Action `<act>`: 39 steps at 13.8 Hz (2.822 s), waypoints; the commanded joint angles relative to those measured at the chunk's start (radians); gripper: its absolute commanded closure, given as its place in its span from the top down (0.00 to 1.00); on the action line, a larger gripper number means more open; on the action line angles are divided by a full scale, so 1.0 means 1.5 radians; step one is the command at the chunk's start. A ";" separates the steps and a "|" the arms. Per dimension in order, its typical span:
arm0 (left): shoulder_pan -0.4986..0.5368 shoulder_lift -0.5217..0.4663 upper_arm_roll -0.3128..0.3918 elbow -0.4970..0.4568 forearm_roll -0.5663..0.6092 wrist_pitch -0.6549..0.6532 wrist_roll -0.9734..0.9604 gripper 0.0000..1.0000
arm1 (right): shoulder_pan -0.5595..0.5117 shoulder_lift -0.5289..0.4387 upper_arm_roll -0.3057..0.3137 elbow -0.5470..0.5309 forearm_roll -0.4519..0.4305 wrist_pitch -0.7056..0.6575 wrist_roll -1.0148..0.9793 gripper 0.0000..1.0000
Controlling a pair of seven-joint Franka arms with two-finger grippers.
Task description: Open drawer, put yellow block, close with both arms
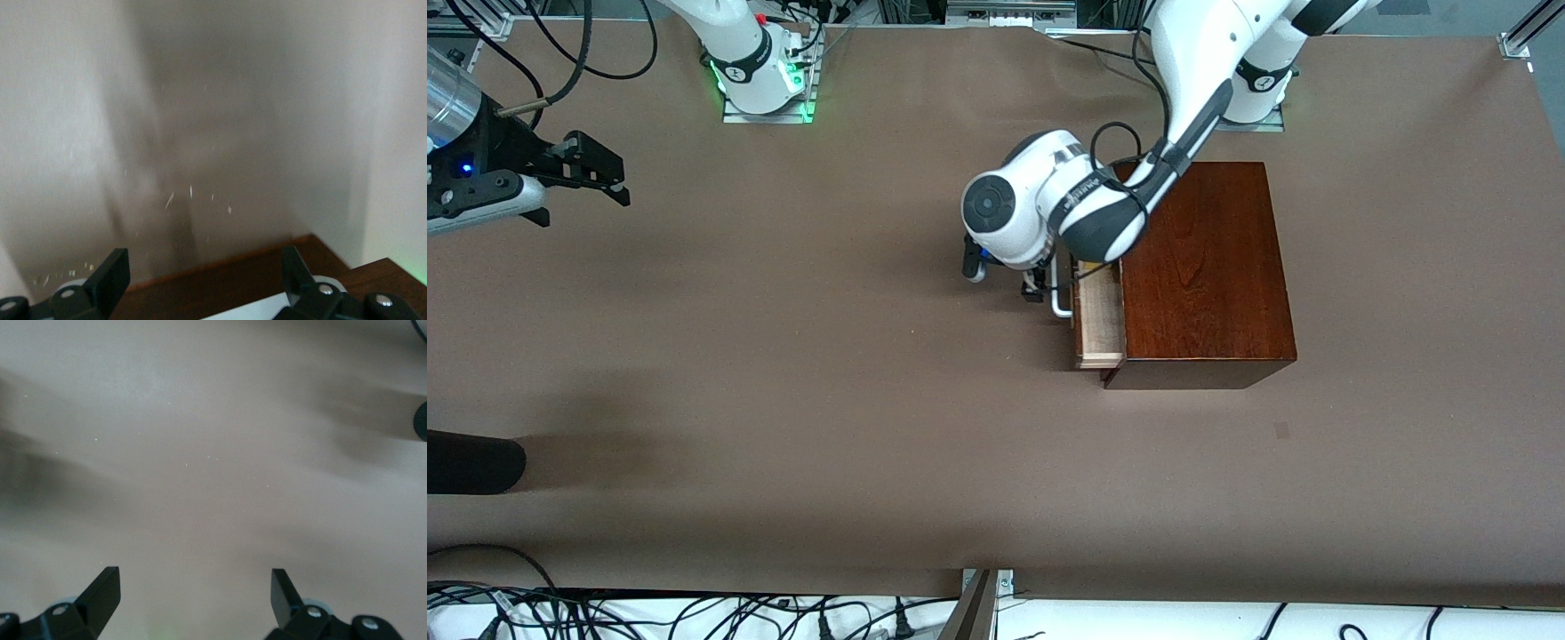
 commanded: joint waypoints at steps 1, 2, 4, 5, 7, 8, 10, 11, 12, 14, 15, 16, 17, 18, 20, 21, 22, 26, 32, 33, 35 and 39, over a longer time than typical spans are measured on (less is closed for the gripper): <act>0.041 -0.028 0.003 -0.015 0.026 -0.044 0.087 1.00 | -0.005 -0.001 0.002 0.008 0.009 -0.001 -0.002 1.00; 0.043 -0.029 0.001 -0.014 0.026 -0.044 0.088 1.00 | -0.004 -0.001 0.002 0.008 0.009 -0.002 -0.003 1.00; 0.044 -0.028 0.002 -0.015 0.026 -0.045 0.089 1.00 | -0.004 -0.001 0.002 0.008 0.009 -0.001 -0.003 1.00; 0.044 -0.029 0.002 -0.017 0.027 -0.045 0.089 1.00 | -0.005 -0.001 0.002 0.008 0.009 -0.002 -0.003 1.00; 0.038 -0.027 0.002 -0.016 0.027 -0.042 0.088 1.00 | -0.005 -0.001 0.002 0.008 0.009 -0.004 -0.002 1.00; 0.038 -0.028 0.002 -0.014 0.027 -0.041 0.087 1.00 | -0.005 0.000 0.001 0.008 0.009 -0.005 -0.003 1.00; 0.040 -0.056 -0.004 -0.011 0.026 -0.041 0.083 1.00 | -0.005 0.000 0.001 0.008 0.009 -0.004 -0.003 1.00; 0.040 -0.082 -0.005 -0.008 0.022 -0.041 0.076 1.00 | -0.005 0.000 0.001 0.008 0.009 -0.004 -0.003 1.00; 0.042 -0.111 -0.006 -0.006 0.015 -0.042 0.068 1.00 | -0.005 0.000 0.001 0.008 0.009 -0.004 -0.003 1.00; 0.046 -0.155 -0.003 -0.005 0.013 -0.042 0.026 1.00 | -0.005 0.000 0.001 0.008 0.008 -0.003 -0.003 1.00; 0.051 -0.177 -0.001 0.001 0.011 -0.043 -0.014 1.00 | -0.005 0.000 0.001 0.008 0.007 -0.003 -0.003 1.00; 0.076 -0.188 -0.005 0.003 -0.006 -0.046 -0.048 1.00 | -0.005 0.000 0.001 0.008 0.006 -0.002 -0.003 1.00; 0.088 -0.206 -0.005 0.003 -0.019 -0.047 -0.078 1.00 | -0.005 0.000 0.002 0.008 0.005 -0.002 -0.003 1.00; 0.093 -0.215 0.000 0.004 -0.020 -0.051 -0.107 1.00 | -0.005 0.000 0.002 0.008 0.004 -0.002 -0.003 1.00; 0.126 -0.243 0.005 0.007 -0.022 -0.104 -0.121 1.00 | -0.005 0.000 0.002 0.008 0.002 -0.001 -0.003 1.00; 0.150 -0.248 0.006 0.010 -0.017 -0.119 -0.121 1.00 | -0.005 0.000 0.002 0.008 0.002 -0.001 -0.003 1.00; 0.187 -0.262 0.008 0.041 -0.018 -0.143 -0.120 1.00 | -0.004 0.000 0.003 0.008 0.002 -0.001 -0.003 1.00; 0.231 -0.280 0.062 0.117 -0.022 -0.247 -0.136 1.00 | -0.005 0.001 0.002 0.008 -0.001 -0.001 -0.003 1.00; 0.250 -0.457 0.192 -0.063 -0.124 -0.160 -0.429 1.00 | -0.005 0.003 0.002 0.008 -0.012 -0.001 -0.003 1.00; 0.255 -0.473 0.212 -0.085 -0.166 -0.133 -0.509 1.00 | -0.005 0.003 0.002 0.008 -0.012 -0.001 -0.003 1.00; 0.255 -0.475 0.253 -0.100 -0.175 -0.075 -0.542 1.00 | -0.004 0.003 0.002 0.008 -0.017 0.000 0.003 1.00; 0.257 -0.486 0.278 -0.135 -0.169 -0.053 -0.543 1.00 | 0.000 0.003 0.005 0.008 -0.048 0.000 0.009 1.00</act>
